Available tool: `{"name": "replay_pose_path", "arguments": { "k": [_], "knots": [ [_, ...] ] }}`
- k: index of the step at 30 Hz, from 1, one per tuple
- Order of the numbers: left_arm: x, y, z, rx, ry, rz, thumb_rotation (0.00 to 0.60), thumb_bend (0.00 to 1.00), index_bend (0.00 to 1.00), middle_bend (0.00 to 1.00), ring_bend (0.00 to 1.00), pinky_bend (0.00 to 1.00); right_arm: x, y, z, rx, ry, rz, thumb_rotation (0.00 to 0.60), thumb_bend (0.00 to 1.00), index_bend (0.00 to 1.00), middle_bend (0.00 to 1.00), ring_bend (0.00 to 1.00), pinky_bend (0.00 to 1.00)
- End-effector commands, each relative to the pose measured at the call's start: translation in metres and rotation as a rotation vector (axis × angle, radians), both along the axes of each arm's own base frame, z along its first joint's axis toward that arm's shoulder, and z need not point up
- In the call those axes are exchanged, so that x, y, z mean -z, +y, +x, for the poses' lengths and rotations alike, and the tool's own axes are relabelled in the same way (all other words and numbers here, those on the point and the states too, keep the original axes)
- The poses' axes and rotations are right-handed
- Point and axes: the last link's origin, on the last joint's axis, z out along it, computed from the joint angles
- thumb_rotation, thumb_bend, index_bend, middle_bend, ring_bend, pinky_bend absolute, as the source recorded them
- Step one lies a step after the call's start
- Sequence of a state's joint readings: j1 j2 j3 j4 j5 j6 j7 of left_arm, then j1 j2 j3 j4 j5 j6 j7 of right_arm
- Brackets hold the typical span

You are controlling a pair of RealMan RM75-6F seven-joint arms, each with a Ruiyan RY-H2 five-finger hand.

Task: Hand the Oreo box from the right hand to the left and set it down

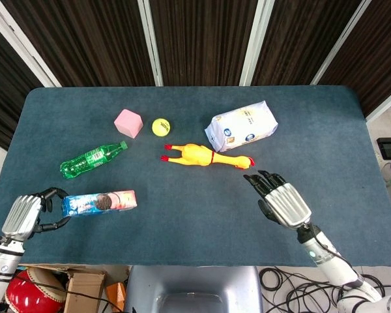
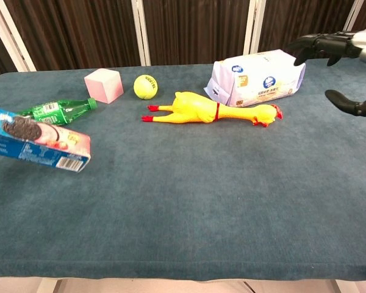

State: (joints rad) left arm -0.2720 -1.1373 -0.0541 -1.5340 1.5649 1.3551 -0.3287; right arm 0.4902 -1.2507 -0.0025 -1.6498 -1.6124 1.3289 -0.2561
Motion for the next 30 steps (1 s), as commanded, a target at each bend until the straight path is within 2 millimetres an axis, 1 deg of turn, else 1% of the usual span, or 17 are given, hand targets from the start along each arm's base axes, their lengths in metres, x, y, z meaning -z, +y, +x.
{"name": "replay_pose_path", "arguments": {
  "k": [1,3,4,10,15,18,20,23,25,27,30],
  "knots": [
    [0.012,-0.018,-0.011,-0.029,-0.045,-0.054,0.6,0.28,0.72,0.77,0.65,0.65,-0.013,0.023,-0.026,0.001,0.008,-0.065,0.6,0.29,0.08,0.16,0.08,0.13],
    [0.019,-0.021,-0.014,-0.043,-0.08,-0.077,0.6,0.28,0.72,0.77,0.65,0.65,-0.017,0.032,-0.036,0.005,-0.014,-0.07,0.6,0.21,0.07,0.15,0.07,0.1],
    [0.024,-0.023,-0.015,-0.05,-0.102,-0.091,0.6,0.28,0.71,0.77,0.65,0.65,-0.018,0.037,-0.042,0.008,-0.027,-0.068,0.6,0.2,0.06,0.14,0.07,0.1],
    [0.044,-0.021,-0.02,-0.056,-0.119,-0.126,0.6,0.28,0.72,0.77,0.65,0.64,-0.02,0.054,-0.071,0.022,-0.021,-0.051,0.6,0.19,0.02,0.1,0.04,0.09],
    [0.056,-0.02,-0.025,-0.018,-0.039,-0.108,0.6,0.28,0.7,0.75,0.62,0.63,-0.018,0.062,-0.09,0.032,0.001,-0.05,0.6,0.19,0.01,0.09,0.04,0.09],
    [0.063,-0.02,-0.029,0.006,0.025,-0.101,0.6,0.28,0.66,0.7,0.57,0.6,-0.016,0.065,-0.097,0.035,0.001,-0.052,0.6,0.19,0.01,0.1,0.03,0.09],
    [0.065,-0.019,-0.031,0.025,0.084,-0.095,0.6,0.28,0.61,0.64,0.53,0.56,-0.015,0.066,-0.101,0.039,-0.003,-0.048,0.6,0.19,0.01,0.09,0.03,0.09],
    [0.067,-0.018,-0.033,0.06,0.178,-0.078,0.6,0.28,0.48,0.52,0.43,0.48,-0.014,0.067,-0.104,0.042,-0.014,-0.043,0.6,0.19,0.01,0.09,0.03,0.09],
    [0.068,-0.018,-0.033,0.08,0.223,-0.072,0.6,0.28,0.38,0.42,0.34,0.42,-0.014,0.068,-0.106,0.04,-0.024,-0.038,0.6,0.19,0.01,0.09,0.04,0.09],
    [0.07,-0.018,-0.032,0.087,0.22,-0.075,0.6,0.28,0.33,0.36,0.28,0.39,-0.014,0.068,-0.107,0.038,-0.029,-0.034,0.6,0.19,0.01,0.09,0.03,0.09],
    [0.071,-0.017,-0.032,0.093,0.21,-0.088,0.6,0.28,0.29,0.32,0.24,0.38,-0.017,0.069,-0.107,0.032,-0.036,-0.039,0.6,0.19,0.01,0.09,0.03,0.09]
  ]
}}
